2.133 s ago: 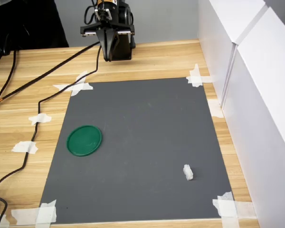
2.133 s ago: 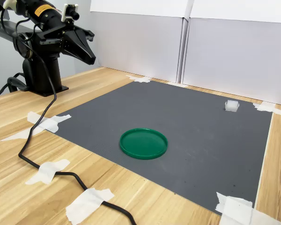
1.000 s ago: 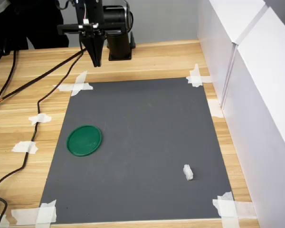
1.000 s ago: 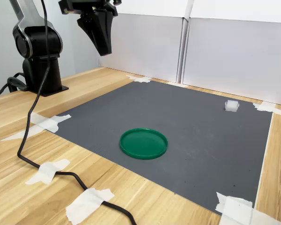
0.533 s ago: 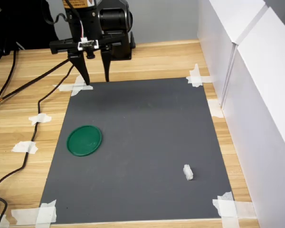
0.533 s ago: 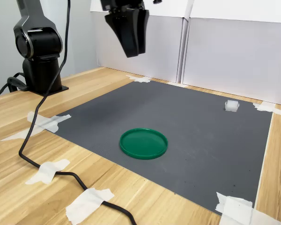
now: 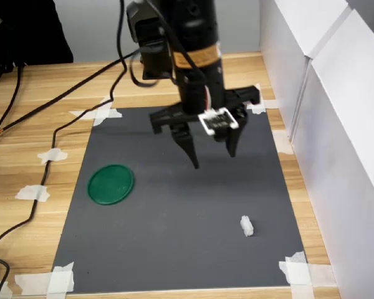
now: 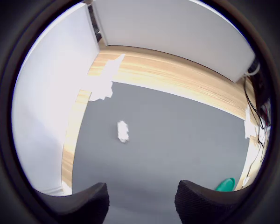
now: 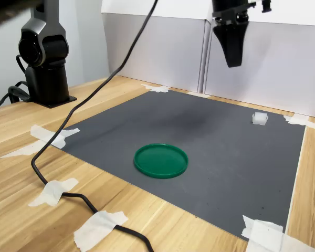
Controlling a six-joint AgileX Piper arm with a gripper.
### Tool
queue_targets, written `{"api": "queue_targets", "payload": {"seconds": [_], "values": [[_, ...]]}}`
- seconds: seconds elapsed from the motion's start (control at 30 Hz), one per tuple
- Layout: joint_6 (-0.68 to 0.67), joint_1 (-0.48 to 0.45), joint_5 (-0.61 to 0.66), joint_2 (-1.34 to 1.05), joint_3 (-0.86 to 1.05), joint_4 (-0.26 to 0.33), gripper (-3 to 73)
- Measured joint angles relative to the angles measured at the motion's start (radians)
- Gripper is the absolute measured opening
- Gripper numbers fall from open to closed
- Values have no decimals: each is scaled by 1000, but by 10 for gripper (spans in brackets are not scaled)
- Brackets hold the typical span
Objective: Grasp a white terminal and put it on the green lid.
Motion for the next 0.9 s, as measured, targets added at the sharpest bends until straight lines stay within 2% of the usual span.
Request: {"api": "queue_targets", "payload": {"seconds": [0.33,0.6,0.9], "values": [[18,16,-32,204,-132,27,605],[20,16,-74,271,-143,68,605],[20,16,-112,323,-145,71,605]]}}
